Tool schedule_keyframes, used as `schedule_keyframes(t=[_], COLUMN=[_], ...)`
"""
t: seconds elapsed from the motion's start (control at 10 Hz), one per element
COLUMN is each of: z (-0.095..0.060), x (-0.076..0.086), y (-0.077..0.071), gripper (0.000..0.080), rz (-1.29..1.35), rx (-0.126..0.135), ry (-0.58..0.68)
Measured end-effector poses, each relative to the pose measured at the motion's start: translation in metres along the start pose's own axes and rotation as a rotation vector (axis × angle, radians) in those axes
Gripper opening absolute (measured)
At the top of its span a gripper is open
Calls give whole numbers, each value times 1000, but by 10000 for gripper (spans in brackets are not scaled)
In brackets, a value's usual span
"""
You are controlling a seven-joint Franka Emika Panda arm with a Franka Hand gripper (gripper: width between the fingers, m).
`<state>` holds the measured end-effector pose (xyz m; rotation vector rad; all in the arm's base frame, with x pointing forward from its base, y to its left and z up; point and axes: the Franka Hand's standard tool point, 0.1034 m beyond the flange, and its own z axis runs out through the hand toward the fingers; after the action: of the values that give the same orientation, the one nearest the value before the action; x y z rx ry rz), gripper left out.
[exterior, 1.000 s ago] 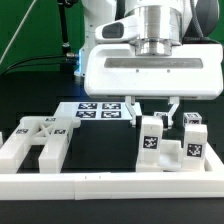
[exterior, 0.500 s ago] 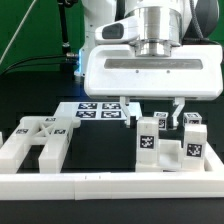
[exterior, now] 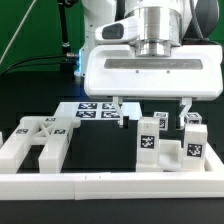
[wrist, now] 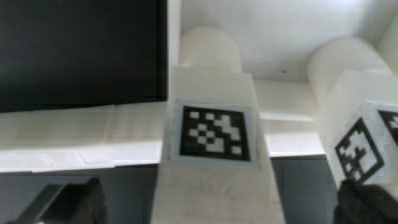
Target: Assemble chair
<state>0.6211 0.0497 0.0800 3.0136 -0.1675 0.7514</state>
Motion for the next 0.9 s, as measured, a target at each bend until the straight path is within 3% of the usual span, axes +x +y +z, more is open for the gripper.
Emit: schedule_keyframes(t=[0.2, 0.3, 0.4, 0.6, 0.7, 0.9], z=[-9, -7, -7, -2, -2, 8], x=[12, 12, 22, 16, 24, 21], y=[6, 9, 12, 10, 8, 2], gripper=[649, 649, 649, 649, 649, 649], rz=[47, 63, 92, 124, 132, 148], rx=[4, 5, 10, 11, 13, 8], ry=[-117, -188, -223, -373, -413, -417])
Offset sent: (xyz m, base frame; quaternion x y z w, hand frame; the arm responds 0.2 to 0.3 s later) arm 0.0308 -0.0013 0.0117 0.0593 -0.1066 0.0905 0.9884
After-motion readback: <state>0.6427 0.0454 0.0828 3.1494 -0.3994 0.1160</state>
